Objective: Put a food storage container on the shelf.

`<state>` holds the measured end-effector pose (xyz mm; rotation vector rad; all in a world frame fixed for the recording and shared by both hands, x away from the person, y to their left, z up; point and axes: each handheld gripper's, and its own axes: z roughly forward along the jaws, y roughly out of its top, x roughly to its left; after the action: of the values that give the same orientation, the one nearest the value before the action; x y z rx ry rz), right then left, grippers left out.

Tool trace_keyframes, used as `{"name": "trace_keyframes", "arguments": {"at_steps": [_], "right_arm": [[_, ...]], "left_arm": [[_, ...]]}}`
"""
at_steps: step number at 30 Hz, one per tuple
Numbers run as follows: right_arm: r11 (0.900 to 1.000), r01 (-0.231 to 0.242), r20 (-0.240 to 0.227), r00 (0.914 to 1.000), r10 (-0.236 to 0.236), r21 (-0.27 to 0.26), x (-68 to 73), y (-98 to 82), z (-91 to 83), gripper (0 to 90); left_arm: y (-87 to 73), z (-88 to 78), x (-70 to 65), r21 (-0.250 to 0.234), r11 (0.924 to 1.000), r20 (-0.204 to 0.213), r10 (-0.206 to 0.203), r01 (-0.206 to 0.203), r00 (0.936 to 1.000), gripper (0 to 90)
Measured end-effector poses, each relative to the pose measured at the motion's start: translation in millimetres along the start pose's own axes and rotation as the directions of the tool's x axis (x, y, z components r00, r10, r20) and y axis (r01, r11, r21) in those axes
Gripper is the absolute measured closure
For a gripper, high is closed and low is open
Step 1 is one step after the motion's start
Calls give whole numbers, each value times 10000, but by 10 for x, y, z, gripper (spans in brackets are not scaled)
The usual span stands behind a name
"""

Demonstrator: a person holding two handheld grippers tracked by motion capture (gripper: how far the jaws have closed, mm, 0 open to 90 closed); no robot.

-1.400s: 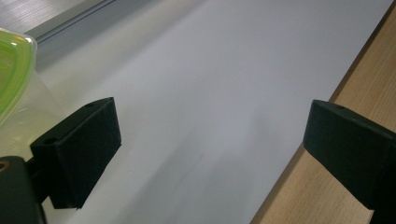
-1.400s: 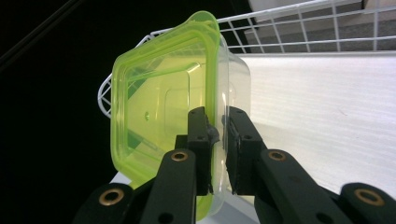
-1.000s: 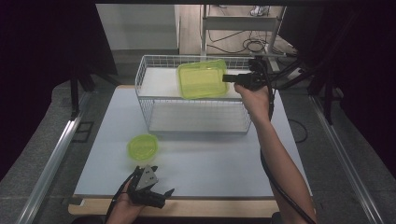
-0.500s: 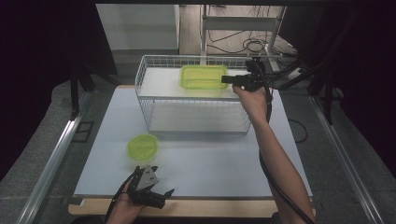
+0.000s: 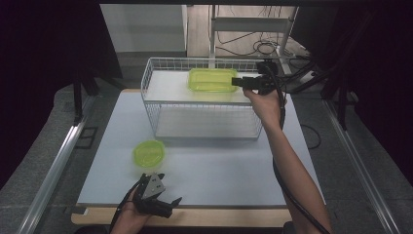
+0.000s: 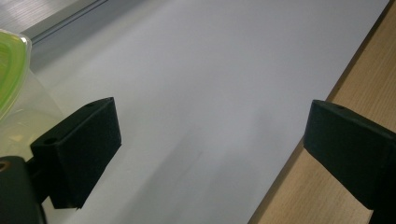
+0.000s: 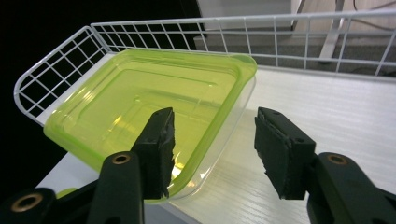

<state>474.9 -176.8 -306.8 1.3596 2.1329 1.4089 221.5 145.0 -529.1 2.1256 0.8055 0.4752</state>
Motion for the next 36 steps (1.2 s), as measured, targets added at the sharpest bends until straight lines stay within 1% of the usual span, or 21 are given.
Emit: {"name": "trace_keyframes", "arguments": {"at_steps": [2, 5, 8, 9, 11, 12, 14, 16, 19, 21, 23, 24, 27, 32, 36], "right_arm": [[9992, 361, 61, 9993, -360, -146, 34, 1, -57, 482], [9966, 793, 116, 9968, -790, -208, 83, -11, -125, 529], [9925, 1211, 8, 9926, -1211, -192, 134, -36, -199, 633], [9916, 1282, -29, 9917, -1283, -183, 145, -42, -214, 659], [9901, 1399, -158, 9900, -1400, -75, 170, -60, -248, 749], [9883, 1522, -190, 9882, -1522, -32, 175, -70, -259, 775], [9843, 1767, -173, 9841, -1766, 37, 190, -94, -284, 851], [9811, 1932, -53, 9812, -1931, 79, 195, -118, -299, 891], [9797, 1999, 170, 9796, -2001, 154, 164, -168, -299, 893], [9824, 1846, 206, 9825, -1852, 270, 122, -199, -269, 893], [9828, 1807, 284, 9829, -1818, 369, 80, -213, -229, 893], [9841, 1731, 324, 9841, -1745, 399, 63, -208, -200, 893], [9848, 1688, 492, 9841, -1708, 421, 42, -173, -142, 893], [9840, 1707, 745, 9819, -1742, 504, 41, -104, -56, 893], [9844, 1692, 772, 9820, -1726, 491, 53, -71, -23, 893]], "left_arm": [[4, -2, -2, -4, 10000, 2, -34, 34, 10000, 40], [8, -2, -6, -7, 10000, -17, -62, 62, 10000, 41], [10, 0, -7, -9, 9999, 1, -101, 101, 9999, 41], [11, 0, -8, -9, 9999, 7, -118, 118, 9999, 41], [12, -1, -8, 0, 9999, 5, -129, 129, 9999, 41], [13, -2, -8, 1, 9999, 3, -131, 131, 9999, 41], [14, -3, -9, 15, 9999, 4, -115, 115, 9999, 40], [14, -1, -11, 31, 9999, -12, -105, 105, 9999, 40], [13, 3, -15, 59, 10000, -10, -78, 78, 10000, 40], [13, 7, -17, 69, 10000, -1, -72, 72, 10000, 40], [12, 11, -18, 83, 9999, -4, -58, 58, 10000, 40], [12, 11, -18, 91, 9999, -8, -56, 56, 10000, 41], [11, 9, -16, 146, 9999, -43, 8, -8, 10000, 41], [7, 8, -11, 154, 9999, -61, 0, 1, 10000, 42], [7, 8, -13, 163, 9999, -48, 10, -10, 10000, 43]]}}
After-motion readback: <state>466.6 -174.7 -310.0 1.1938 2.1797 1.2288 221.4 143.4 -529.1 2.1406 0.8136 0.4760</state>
